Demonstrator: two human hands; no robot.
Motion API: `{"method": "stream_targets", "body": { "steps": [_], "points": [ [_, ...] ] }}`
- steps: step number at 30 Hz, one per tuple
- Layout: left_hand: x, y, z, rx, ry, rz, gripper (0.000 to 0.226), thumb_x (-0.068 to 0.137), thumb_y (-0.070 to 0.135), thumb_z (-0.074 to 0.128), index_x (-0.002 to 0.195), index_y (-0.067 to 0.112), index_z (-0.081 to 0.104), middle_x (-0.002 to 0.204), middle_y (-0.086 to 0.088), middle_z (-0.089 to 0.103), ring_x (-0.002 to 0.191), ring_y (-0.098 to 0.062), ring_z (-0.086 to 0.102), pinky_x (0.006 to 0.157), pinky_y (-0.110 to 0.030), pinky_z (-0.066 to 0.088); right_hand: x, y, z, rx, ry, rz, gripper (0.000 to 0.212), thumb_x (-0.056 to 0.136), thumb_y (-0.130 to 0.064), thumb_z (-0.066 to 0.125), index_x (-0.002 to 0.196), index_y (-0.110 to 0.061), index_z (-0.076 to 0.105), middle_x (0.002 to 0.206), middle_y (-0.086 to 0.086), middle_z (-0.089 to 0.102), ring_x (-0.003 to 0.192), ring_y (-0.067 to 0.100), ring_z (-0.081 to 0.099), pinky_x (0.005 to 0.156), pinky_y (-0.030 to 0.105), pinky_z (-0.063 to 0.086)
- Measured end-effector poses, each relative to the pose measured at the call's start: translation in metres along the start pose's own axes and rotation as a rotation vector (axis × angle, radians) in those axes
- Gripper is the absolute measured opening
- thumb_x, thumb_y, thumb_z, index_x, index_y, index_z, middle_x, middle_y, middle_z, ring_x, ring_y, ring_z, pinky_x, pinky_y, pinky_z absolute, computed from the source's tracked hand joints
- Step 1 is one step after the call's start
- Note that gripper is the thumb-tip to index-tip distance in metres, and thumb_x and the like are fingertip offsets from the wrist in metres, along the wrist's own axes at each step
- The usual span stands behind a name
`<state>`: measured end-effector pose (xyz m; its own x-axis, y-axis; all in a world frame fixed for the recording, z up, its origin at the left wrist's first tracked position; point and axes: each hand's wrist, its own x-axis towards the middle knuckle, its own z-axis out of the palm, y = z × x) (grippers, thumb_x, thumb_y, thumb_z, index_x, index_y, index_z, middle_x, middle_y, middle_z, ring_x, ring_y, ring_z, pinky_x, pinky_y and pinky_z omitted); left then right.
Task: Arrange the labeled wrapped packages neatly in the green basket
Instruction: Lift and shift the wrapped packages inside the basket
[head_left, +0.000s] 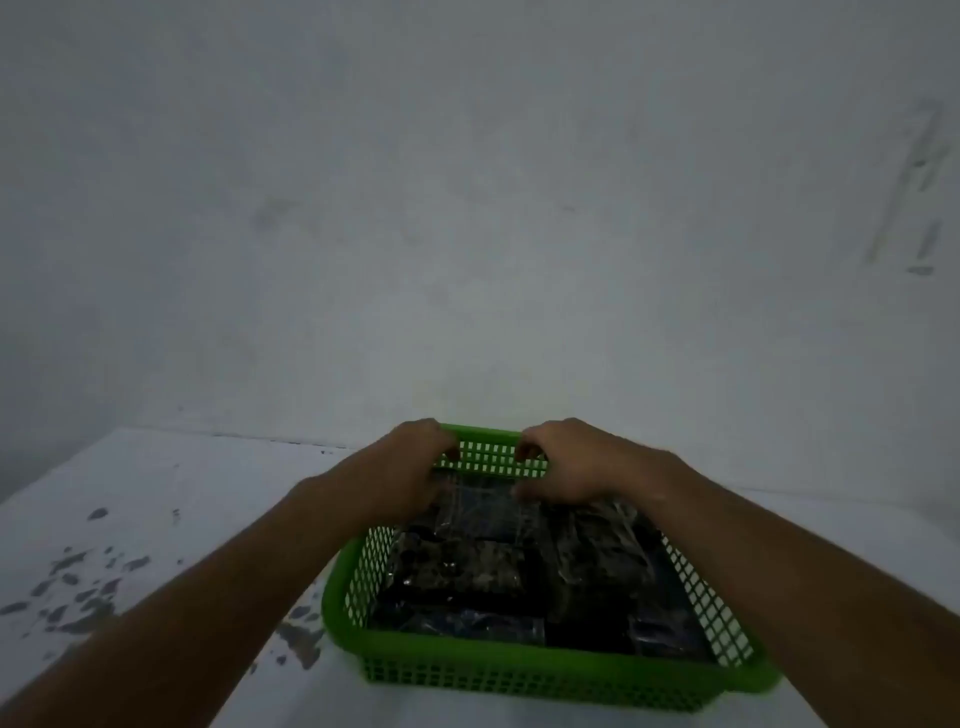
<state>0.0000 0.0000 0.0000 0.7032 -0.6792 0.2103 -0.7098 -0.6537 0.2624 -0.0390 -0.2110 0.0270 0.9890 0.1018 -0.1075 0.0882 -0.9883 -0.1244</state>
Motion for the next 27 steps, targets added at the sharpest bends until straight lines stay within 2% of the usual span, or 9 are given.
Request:
{"method": "stream_targets", "body": {
  "steps": [2, 4, 8, 13, 15, 18, 22, 24, 27],
  "points": [
    [0.011, -0.007, 0.007, 0.047, -0.066, 0.021, 0.038, 0.086, 0.013, 0.062, 0.123, 0.012, 0.055, 0.127, -0.008, 0.052, 0.116, -0.023, 0.049, 0.099, -0.033, 0.041, 0.017, 0.001, 0.001, -0.06, -0.103, 0.011, 0.065, 0.078, -0.052, 0.073, 0.131, -0.021, 0.052, 0.134, 0.003, 0.055, 0.116, 0.023, 0.054, 0.09, 0.035, 0.046],
    [0.017, -0.011, 0.012, 0.097, -0.126, 0.018, 0.039, 0.085, 0.01, 0.061, 0.123, 0.014, 0.055, 0.128, -0.008, 0.052, 0.115, -0.025, 0.052, 0.097, -0.042, 0.046, 0.027, -0.001, 0.004, -0.086, -0.175, 0.012, 0.073, 0.073, -0.055, 0.076, 0.133, -0.024, 0.051, 0.138, 0.002, 0.053, 0.119, 0.022, 0.052, 0.088, 0.033, 0.043],
    [0.026, -0.021, 0.018, 0.111, -0.135, 0.05, 0.035, 0.086, 0.009, 0.06, 0.119, 0.016, 0.056, 0.123, -0.006, 0.056, 0.11, -0.024, 0.056, 0.091, -0.043, 0.05, 0.045, -0.007, 0.012, -0.151, -0.282, -0.015, 0.09, 0.06, -0.053, 0.086, 0.137, -0.026, 0.048, 0.141, 0.0, 0.052, 0.124, 0.024, 0.051, 0.096, 0.037, 0.045],
    [0.029, -0.028, 0.024, -0.003, -0.165, 0.079, 0.033, 0.086, 0.02, 0.064, 0.118, 0.02, 0.058, 0.124, -0.002, 0.057, 0.113, -0.019, 0.054, 0.094, -0.041, 0.049, 0.051, -0.009, 0.016, -0.175, -0.336, -0.09, 0.078, 0.054, -0.045, 0.092, 0.122, -0.027, 0.058, 0.124, -0.003, 0.063, 0.112, 0.022, 0.059, 0.083, 0.031, 0.046],
    [0.03, -0.029, 0.025, -0.008, -0.163, 0.101, 0.033, 0.087, 0.024, 0.064, 0.119, 0.021, 0.058, 0.124, -0.001, 0.057, 0.113, -0.018, 0.054, 0.094, -0.04, 0.048, 0.05, -0.008, 0.016, -0.159, -0.322, -0.125, 0.073, 0.053, -0.043, 0.093, 0.117, -0.026, 0.061, 0.118, -0.003, 0.066, 0.106, 0.02, 0.062, 0.082, 0.031, 0.048],
    [0.031, -0.029, 0.023, -0.031, -0.165, 0.141, 0.033, 0.086, 0.029, 0.065, 0.117, 0.02, 0.059, 0.12, 0.0, 0.059, 0.109, -0.016, 0.055, 0.092, -0.038, 0.048, 0.049, -0.005, 0.018, -0.107, -0.278, -0.184, 0.064, 0.056, -0.038, 0.092, 0.112, -0.024, 0.064, 0.11, -0.004, 0.069, 0.097, 0.017, 0.064, 0.081, 0.03, 0.051],
    [0.032, -0.031, 0.019, -0.023, -0.202, 0.15, 0.034, 0.083, 0.04, 0.068, 0.109, 0.021, 0.06, 0.11, 0.002, 0.059, 0.099, -0.014, 0.055, 0.085, -0.036, 0.049, 0.048, 0.004, 0.02, -0.063, -0.23, -0.191, 0.054, 0.06, -0.037, 0.086, 0.108, -0.025, 0.063, 0.1, -0.006, 0.068, 0.088, 0.016, 0.063, 0.073, 0.032, 0.051],
    [0.031, -0.031, 0.017, -0.009, -0.217, 0.145, 0.037, 0.08, 0.047, 0.068, 0.106, 0.021, 0.06, 0.104, 0.003, 0.059, 0.092, -0.012, 0.055, 0.079, -0.033, 0.05, 0.047, 0.011, 0.017, -0.019, -0.208, -0.189, 0.055, 0.065, -0.041, 0.08, 0.114, -0.026, 0.063, 0.103, -0.008, 0.066, 0.088, 0.012, 0.061, 0.072, 0.029, 0.047],
    [0.032, -0.031, 0.014, 0.02, -0.246, 0.13, 0.045, 0.073, 0.051, 0.074, 0.105, 0.024, 0.057, 0.1, 0.007, 0.057, 0.09, -0.013, 0.055, 0.078, -0.035, 0.052, 0.045, 0.025, 0.009, 0.158, -0.183, -0.18, 0.048, 0.076, -0.036, 0.075, 0.121, -0.024, 0.065, 0.112, -0.011, 0.068, 0.094, 0.005, 0.063, 0.081, 0.027, 0.048]
  ]
}}
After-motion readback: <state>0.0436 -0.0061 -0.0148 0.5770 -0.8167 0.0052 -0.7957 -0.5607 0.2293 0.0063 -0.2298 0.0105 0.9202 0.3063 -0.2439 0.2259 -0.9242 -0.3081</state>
